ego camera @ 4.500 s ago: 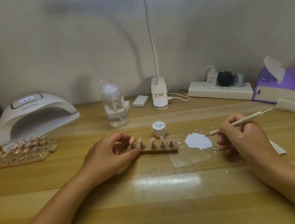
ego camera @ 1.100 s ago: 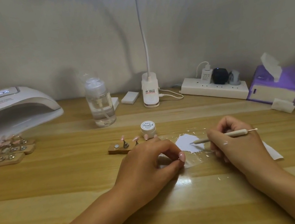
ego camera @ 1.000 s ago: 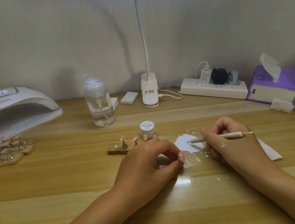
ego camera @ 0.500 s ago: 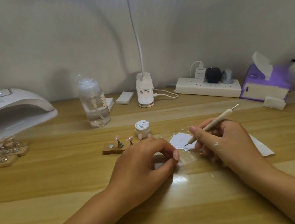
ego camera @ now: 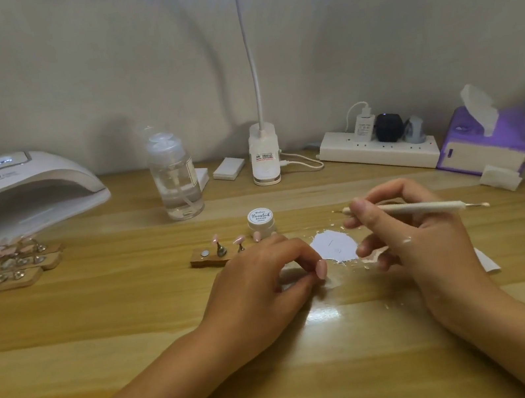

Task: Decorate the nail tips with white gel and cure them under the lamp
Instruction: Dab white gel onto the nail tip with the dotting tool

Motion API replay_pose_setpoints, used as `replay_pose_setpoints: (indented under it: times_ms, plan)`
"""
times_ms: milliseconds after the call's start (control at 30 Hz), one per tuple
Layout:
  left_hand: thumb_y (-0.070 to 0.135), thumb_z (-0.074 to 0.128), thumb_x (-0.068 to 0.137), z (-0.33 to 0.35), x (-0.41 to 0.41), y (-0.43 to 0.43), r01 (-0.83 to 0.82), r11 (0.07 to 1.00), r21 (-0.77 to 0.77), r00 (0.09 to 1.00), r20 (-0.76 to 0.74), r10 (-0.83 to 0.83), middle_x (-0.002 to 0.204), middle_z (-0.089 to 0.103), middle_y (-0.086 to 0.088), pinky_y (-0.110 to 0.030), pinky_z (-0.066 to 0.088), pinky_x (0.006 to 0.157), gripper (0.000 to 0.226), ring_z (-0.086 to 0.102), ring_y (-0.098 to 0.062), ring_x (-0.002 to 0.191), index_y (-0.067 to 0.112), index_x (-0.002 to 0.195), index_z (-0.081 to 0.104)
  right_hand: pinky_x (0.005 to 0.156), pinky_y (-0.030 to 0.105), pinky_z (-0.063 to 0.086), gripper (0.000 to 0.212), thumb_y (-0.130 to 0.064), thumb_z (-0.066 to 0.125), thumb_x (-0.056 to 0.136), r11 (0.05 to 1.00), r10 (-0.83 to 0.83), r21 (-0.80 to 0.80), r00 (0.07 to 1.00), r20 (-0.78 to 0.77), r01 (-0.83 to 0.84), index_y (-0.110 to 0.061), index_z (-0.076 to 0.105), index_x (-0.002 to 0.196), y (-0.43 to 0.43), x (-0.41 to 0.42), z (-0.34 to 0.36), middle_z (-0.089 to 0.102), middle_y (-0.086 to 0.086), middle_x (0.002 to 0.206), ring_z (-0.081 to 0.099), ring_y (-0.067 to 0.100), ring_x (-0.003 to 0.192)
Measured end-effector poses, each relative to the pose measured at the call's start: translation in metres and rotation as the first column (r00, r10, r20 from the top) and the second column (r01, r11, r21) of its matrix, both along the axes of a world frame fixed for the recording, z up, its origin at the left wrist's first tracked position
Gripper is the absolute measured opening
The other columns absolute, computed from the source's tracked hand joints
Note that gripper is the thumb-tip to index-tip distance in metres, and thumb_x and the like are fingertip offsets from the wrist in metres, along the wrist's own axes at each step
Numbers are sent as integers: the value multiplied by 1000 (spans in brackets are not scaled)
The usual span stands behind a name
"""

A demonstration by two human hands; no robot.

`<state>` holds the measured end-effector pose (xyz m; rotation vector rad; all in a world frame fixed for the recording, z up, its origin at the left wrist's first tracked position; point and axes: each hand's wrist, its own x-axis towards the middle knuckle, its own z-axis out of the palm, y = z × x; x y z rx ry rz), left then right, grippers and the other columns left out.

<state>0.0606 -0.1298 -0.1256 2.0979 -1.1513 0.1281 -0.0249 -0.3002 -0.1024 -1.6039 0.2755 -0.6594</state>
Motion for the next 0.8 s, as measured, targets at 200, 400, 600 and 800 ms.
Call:
replay_pose_setpoints:
  times_ms: [200,400,600,800]
  plan:
    - [23,71,84,1,-1,-1,-10,1000,-26,1000,-8,10,88,66,17,-40,46,95,23,50,13,66,44,81,61,35,18,35,26,-18,68,91,963,89,264,987,-133,-52,-15,48,75,16,-2,-6,59,7,52,49,11,39]
    - [29,71,84,1,-2,-2,-10,999,-36,999,-43,8,86,66,16,-40,45,97,11,51,11,65,39,83,66,34,17,31,24,-3,59,78,989,40,143,990,-135,-20,-11,41,64,21,-1,-8,52,10,43,41,11,35]
    - [31,70,84,1,-2,-1,-18,1000,-20,999,-45,17,89,67,17,-39,45,97,11,51,10,66,40,83,65,36,18,35,24,-4,61,76,996,25,92,988,-151,-11,-12,42,64,22,1,-10,59,13,47,46,13,36]
    - [32,71,84,1,-1,-2,-25,1000,-18,998,-54,24,91,67,17,-38,44,97,11,52,6,68,41,83,65,38,20,38,25,-3,61,77,994,43,108,990,-135,-28,-12,42,63,21,2,-11,60,15,49,47,14,38]
